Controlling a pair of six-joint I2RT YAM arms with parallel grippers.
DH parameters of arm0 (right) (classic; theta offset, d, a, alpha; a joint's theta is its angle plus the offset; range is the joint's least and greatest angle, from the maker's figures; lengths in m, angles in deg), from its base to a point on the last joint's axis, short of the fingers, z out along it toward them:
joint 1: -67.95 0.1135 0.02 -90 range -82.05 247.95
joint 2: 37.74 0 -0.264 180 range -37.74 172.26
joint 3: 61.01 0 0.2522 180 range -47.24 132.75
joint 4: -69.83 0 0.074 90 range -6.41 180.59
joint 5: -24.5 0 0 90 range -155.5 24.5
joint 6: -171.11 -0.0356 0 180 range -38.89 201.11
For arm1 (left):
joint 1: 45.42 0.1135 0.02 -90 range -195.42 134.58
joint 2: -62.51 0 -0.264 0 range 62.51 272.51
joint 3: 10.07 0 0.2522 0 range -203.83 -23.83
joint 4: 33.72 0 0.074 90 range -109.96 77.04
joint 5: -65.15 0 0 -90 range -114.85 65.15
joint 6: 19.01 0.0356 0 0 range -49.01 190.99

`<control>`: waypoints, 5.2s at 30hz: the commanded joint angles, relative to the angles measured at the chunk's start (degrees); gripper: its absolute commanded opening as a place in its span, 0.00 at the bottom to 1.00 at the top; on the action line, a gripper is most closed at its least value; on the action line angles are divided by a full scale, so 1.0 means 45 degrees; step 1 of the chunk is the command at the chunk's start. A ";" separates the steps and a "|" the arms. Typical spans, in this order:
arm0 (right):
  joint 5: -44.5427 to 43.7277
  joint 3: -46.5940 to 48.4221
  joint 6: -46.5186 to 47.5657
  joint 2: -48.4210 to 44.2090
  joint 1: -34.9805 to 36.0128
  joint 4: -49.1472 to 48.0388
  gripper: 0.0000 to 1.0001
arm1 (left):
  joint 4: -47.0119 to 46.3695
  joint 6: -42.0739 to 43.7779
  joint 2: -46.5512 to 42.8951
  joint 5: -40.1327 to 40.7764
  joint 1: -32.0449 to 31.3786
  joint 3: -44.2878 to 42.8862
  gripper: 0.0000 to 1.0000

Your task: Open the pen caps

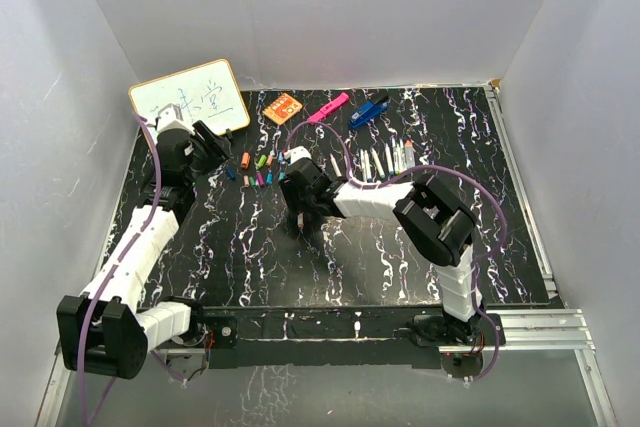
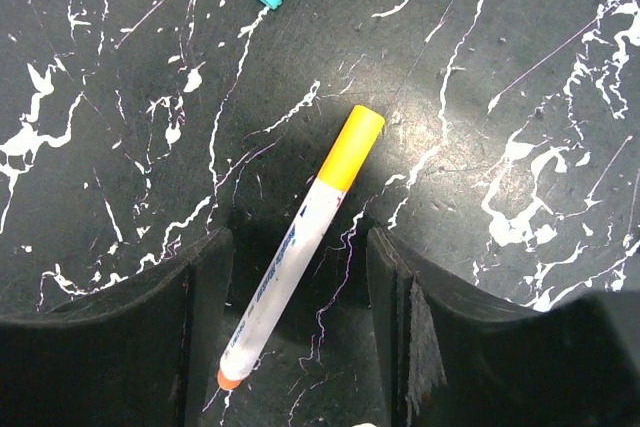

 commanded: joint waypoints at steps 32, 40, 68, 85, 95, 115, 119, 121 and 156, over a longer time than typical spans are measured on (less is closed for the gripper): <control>-0.0115 -0.2840 0.1602 -0.4295 -0.0487 -0.1769 0.00 | -0.3061 -0.2142 0.5275 -0.4877 -0.3088 -0.0561 0.52; 0.0137 -0.3224 0.1720 -0.5325 -0.0487 -0.2063 0.00 | -0.3539 -0.2545 0.5895 -0.4773 -0.3666 -0.0918 0.52; 0.0304 -0.3791 0.1682 -0.6219 -0.0489 -0.3190 0.00 | -0.4490 -0.3349 0.6245 -0.4821 -0.4395 -0.0948 0.38; 0.0522 -0.3516 0.1446 -0.5689 -0.0487 -0.2592 0.66 | -0.4457 -0.3364 0.5957 -0.4792 -0.4419 -0.0951 0.00; 0.0349 -0.2897 0.1120 -0.4927 -0.0544 -0.2431 0.53 | -0.4681 -0.3315 0.5638 -0.4994 -0.4617 -0.0793 0.00; 0.0612 -0.2955 0.0814 -0.5042 -0.0741 -0.2031 0.00 | -0.3520 -0.3032 0.5412 -0.3338 -0.4907 -0.1156 0.00; 0.0982 -0.3746 0.0406 -0.5551 -0.0741 -0.1956 0.00 | -0.2826 -0.2730 0.5577 -0.2285 -0.4707 -0.2358 0.00; 0.1369 -0.4205 0.0113 -0.5807 -0.0741 -0.1980 0.00 | -0.2741 -0.2625 0.5794 -0.2059 -0.4480 -0.2891 0.00; -0.0584 0.1228 0.2645 -0.0210 -0.2378 -0.1667 0.00 | 0.2021 0.0048 0.1025 -0.0079 -0.1747 -0.0893 0.00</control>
